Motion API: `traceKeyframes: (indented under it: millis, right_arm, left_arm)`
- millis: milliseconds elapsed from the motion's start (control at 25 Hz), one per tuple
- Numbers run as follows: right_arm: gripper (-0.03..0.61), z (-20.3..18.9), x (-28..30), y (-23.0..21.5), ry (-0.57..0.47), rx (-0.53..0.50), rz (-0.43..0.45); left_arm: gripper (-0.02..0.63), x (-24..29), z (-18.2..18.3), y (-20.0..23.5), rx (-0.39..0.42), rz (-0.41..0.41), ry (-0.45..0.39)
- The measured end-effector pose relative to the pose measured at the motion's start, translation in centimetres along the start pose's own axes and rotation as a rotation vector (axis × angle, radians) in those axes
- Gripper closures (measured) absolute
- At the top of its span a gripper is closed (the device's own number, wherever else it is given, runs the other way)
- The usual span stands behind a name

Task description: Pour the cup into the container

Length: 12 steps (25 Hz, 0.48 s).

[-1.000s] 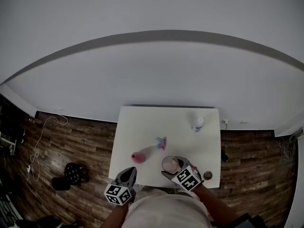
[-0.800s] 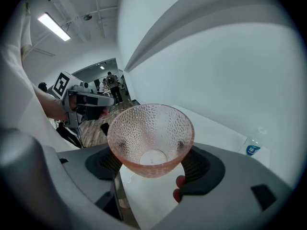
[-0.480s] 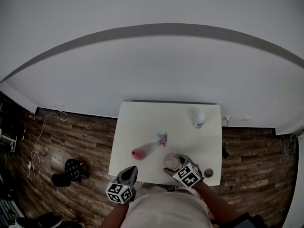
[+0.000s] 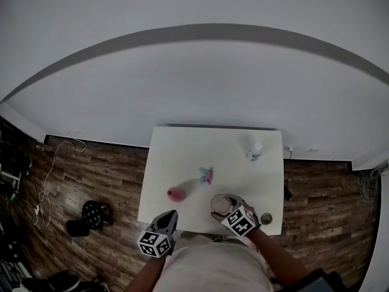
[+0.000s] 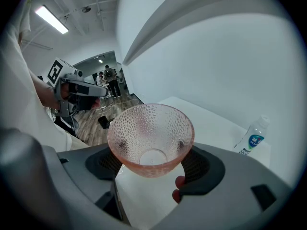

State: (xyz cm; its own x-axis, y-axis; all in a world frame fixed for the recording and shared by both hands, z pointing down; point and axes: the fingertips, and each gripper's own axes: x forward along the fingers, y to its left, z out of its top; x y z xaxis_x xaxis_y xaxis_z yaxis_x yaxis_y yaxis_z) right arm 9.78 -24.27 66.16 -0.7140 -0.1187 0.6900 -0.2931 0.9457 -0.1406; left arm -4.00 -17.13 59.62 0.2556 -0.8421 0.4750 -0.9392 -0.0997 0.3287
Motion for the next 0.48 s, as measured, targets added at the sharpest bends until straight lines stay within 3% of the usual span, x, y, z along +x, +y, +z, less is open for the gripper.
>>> traceKeyframes:
  millis: [480]
  right_arm:
    - [0.216,-2.2,2.0,-0.5,0.033,-0.029,-0.002]
  left_arm:
    - [0.604,0.4,-2.3,0.8,0.000,0.015,0.055]
